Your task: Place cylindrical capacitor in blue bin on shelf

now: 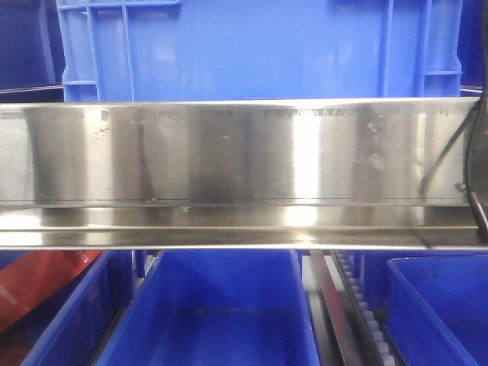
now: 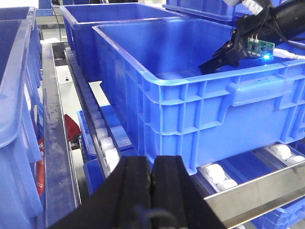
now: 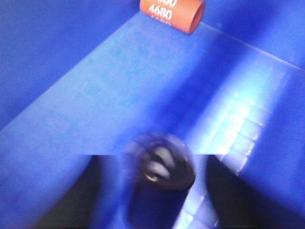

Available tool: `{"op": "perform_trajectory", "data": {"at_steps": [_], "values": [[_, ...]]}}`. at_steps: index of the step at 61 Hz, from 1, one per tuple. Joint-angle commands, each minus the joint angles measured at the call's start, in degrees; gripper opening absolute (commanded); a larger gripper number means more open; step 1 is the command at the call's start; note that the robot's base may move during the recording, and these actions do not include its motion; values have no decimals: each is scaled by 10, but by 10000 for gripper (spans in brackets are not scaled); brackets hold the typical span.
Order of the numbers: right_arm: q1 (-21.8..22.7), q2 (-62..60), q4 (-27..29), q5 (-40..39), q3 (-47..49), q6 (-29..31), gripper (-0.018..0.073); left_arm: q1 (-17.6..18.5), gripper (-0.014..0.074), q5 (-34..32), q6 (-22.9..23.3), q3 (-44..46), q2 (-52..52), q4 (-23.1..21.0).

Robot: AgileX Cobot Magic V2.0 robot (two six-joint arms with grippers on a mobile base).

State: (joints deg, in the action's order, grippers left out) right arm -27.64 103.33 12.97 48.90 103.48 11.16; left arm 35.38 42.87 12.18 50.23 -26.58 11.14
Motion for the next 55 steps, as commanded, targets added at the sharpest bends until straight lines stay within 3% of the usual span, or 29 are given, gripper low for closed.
{"op": "perform_trajectory", "data": {"at_steps": [1,10,17,24,34,39,55], "values": [[0,-6,8,7,17,3,557,-3,-111,-7,5,0,3,-4],[0,-10,9,41,56,3,561,-3,-111,-7,5,0,3,-4],[0,-29,9,56,79,3,494,-3,-111,-7,5,0,3,-4],[2,-67,9,53,78,3,301,-3,-111,-7,5,0,3,-4],[9,-137,-1,43,50,3,-46,-3,-111,-7,5,0,3,-4],[14,-185,-12,22,15,3,-146,-3,-111,-7,5,0,3,-4],[39,-366,-26,-87,-197,2,-143,-3,-111,-7,5,0,3,-2]]}}
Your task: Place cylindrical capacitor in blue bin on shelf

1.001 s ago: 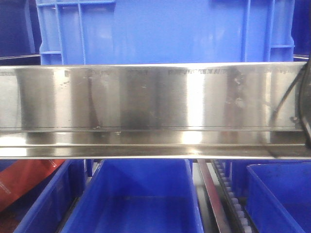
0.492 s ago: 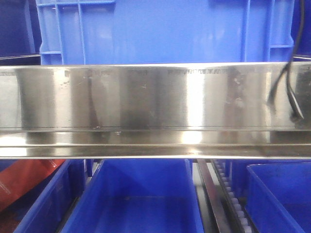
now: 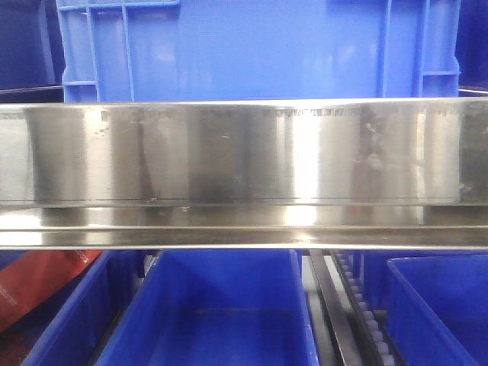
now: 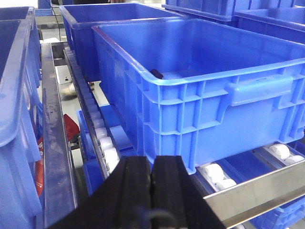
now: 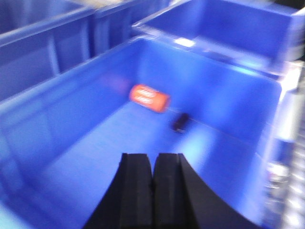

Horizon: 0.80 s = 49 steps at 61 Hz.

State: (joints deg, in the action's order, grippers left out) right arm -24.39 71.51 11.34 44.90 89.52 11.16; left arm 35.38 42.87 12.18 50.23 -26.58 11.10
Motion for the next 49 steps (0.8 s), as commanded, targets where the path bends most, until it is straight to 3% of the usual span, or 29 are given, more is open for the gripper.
{"op": "perform_trajectory", "data": {"at_steps": [1,28,49], "values": [[8,-58,-11,-54,-71,2,-143,-3,-111,-7,5,0,3,-2],[9,-355,-24,-251,-458,2,-143,-3,-111,-7,5,0,3,35],[9,-447,-24,-312,-557,2,-143,-3,-111,-7,5,0,3,51]]}}
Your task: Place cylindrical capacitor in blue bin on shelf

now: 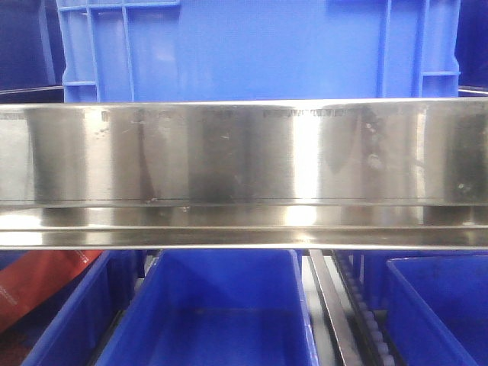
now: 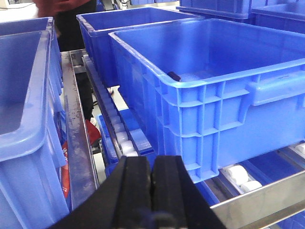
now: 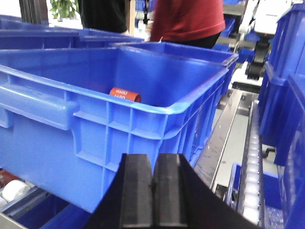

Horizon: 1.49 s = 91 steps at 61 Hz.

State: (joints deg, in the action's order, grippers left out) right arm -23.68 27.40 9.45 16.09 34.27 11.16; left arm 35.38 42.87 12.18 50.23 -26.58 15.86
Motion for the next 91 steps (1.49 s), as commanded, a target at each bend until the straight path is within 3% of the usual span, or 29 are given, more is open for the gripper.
{"op": "perform_trajectory", "data": {"at_steps": [1,45,51,62,72,81,91], "values": [[2,-6,-5,-26,-5,2,-143,-3,-111,-7,5,0,3,4],[2,-6,-5,-30,-5,2,-143,-9,-111,-7,4,-4,3,-4],[2,-6,-5,-30,-5,2,-143,-45,-111,-22,-21,-22,15,-28],[2,-6,-5,-30,-5,2,-143,-164,-111,-139,-98,-132,92,-117],[2,-6,-5,-30,-5,2,-143,-252,-111,-219,-125,-259,188,-144],[2,-6,-5,-30,-5,2,-143,-293,-111,-257,-125,-348,257,-159],[2,-7,-5,-30,-5,2,-143,-301,-111,-333,-122,-450,266,-159]]}}
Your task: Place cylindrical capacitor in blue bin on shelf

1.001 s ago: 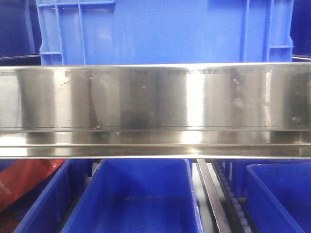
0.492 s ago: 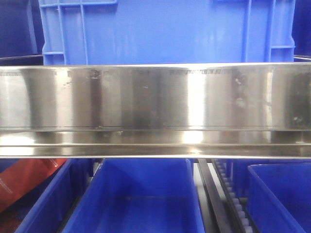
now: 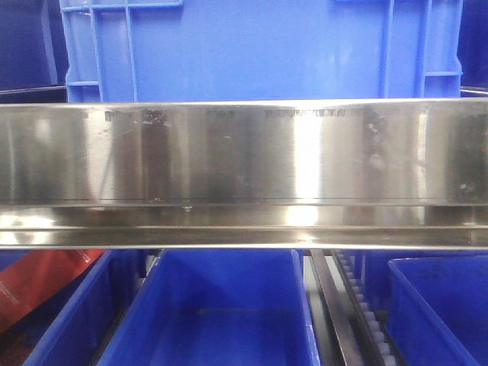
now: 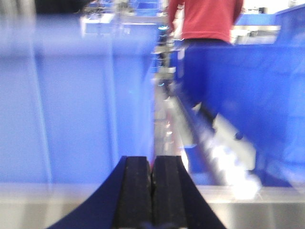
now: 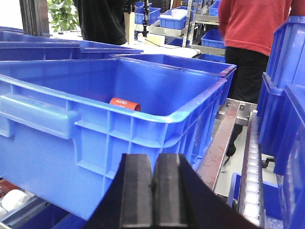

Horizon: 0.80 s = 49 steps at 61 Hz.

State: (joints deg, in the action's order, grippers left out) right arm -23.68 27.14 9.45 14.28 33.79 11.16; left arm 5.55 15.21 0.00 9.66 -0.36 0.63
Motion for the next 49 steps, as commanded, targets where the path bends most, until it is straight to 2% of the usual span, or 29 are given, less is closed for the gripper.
{"op": "perform_trajectory", "data": {"at_steps": [1,9,13,28,49], "values": [[2,-4,-5,-12,0,2,-143,-3,-111,-63,0,-52,4,-6],[2,-4,-5,-15,0,2,-143,-2,-111,-144,0,-97,4,-33],[2,-4,-5,-15,0,2,-143,-2,-111,-118,0,-97,4,-33],[2,-4,-5,-15,0,2,-143,-2,-111,-168,0,-97,4,-33],[2,-4,-5,-15,0,2,-143,-2,-111,-167,0,-97,4,-33]]}}
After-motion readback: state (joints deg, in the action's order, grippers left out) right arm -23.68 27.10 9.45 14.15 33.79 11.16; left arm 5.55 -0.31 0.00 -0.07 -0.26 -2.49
